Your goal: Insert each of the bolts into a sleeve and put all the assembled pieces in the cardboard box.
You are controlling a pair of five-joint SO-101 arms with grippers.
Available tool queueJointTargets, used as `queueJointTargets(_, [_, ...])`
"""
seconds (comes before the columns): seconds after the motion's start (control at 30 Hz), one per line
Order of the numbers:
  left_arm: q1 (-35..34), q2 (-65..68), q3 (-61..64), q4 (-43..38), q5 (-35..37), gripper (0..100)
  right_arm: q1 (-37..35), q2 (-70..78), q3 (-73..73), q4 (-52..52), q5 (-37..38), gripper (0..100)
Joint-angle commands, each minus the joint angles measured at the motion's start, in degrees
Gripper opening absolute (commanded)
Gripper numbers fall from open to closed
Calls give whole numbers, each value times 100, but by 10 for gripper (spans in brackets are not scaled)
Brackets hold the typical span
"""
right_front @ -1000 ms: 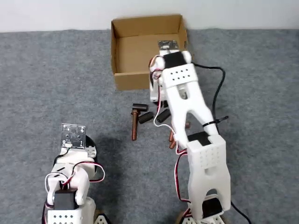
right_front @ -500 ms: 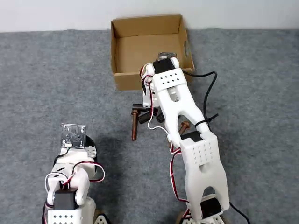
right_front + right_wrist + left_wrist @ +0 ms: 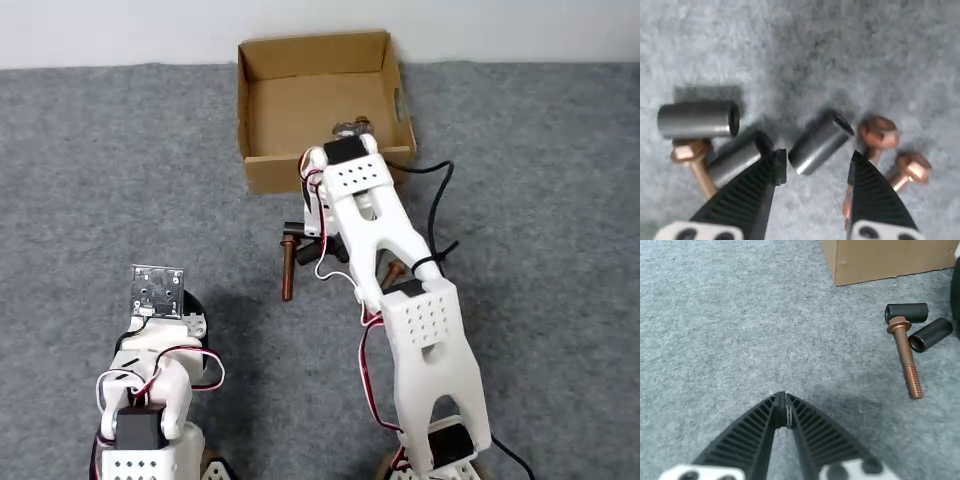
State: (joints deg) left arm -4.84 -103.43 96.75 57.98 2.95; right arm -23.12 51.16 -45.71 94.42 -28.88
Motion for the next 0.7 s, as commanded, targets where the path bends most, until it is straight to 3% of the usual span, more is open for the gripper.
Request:
queueJointTargets(0.0, [-44, 0, -31, -114, -79, 5, 110, 66, -44, -312, -62, 184])
queueJointTargets(0.27, [-44, 0, -31, -105, -79, 5, 488, 435, -44, -444, -53, 177])
queueJointTargets(0.43, [-35, 0, -31, -105, -79, 5, 453, 462, -44, -400, -26, 11])
queueJointTargets(0.67, [-18, 0, -31, -105, -79, 5, 453, -57, -53, -57, -18, 9])
